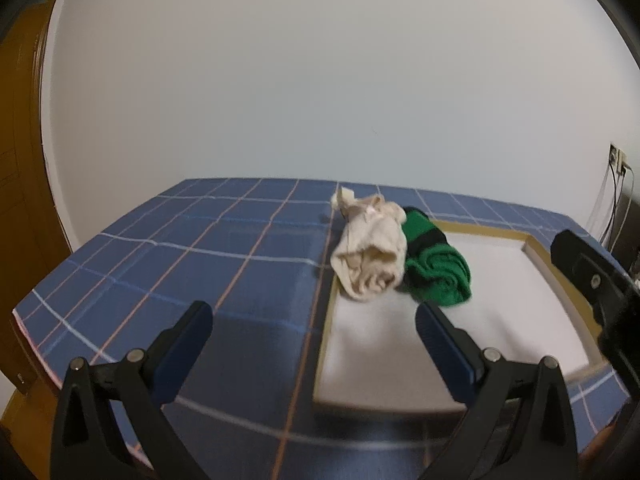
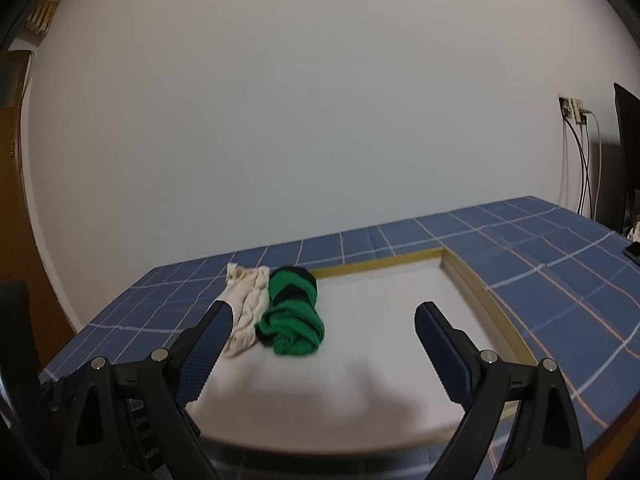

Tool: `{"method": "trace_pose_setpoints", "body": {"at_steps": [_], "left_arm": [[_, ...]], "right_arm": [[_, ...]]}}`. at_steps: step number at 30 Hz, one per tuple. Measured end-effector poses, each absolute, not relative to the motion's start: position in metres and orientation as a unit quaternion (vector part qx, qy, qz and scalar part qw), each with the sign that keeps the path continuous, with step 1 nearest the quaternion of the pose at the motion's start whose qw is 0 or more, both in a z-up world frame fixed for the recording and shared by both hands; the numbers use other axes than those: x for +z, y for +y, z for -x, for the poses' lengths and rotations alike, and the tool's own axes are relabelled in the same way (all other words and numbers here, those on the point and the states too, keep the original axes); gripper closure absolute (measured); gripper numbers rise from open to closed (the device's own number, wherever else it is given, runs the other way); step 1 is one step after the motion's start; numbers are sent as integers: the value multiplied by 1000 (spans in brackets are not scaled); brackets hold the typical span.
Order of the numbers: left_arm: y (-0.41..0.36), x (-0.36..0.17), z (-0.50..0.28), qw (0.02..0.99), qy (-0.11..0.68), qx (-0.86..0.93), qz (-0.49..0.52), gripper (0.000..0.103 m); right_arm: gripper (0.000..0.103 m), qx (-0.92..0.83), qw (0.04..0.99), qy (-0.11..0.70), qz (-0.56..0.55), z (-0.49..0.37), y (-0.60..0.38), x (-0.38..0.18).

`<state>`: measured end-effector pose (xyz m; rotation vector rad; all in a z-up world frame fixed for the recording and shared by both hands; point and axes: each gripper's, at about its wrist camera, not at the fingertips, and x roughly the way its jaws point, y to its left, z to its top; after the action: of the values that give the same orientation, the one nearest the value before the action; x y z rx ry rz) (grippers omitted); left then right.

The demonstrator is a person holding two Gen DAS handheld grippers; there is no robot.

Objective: Take underwear out of drawer
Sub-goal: 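Move both open tools down from the tray into the open drawer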

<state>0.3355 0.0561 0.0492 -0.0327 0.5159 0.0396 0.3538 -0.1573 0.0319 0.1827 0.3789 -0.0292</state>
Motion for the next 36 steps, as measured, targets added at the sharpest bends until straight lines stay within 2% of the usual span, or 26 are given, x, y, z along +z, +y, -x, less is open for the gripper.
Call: {"method": "trace_pose_setpoints", "body": {"at_steps": [20, 29, 36], "left_arm": [[48, 22, -246, 935, 352, -35, -18, 0], [65, -19, -216, 895, 438, -80, 9, 0], [49, -45, -208, 874, 478, -85, -20, 0]], "right_arm": [[9, 12, 957, 276, -88, -263, -192, 19], [9, 75, 921, 379, -52, -231, -195, -17], [10, 108, 870, 481, -27, -222, -200, -63]]}}
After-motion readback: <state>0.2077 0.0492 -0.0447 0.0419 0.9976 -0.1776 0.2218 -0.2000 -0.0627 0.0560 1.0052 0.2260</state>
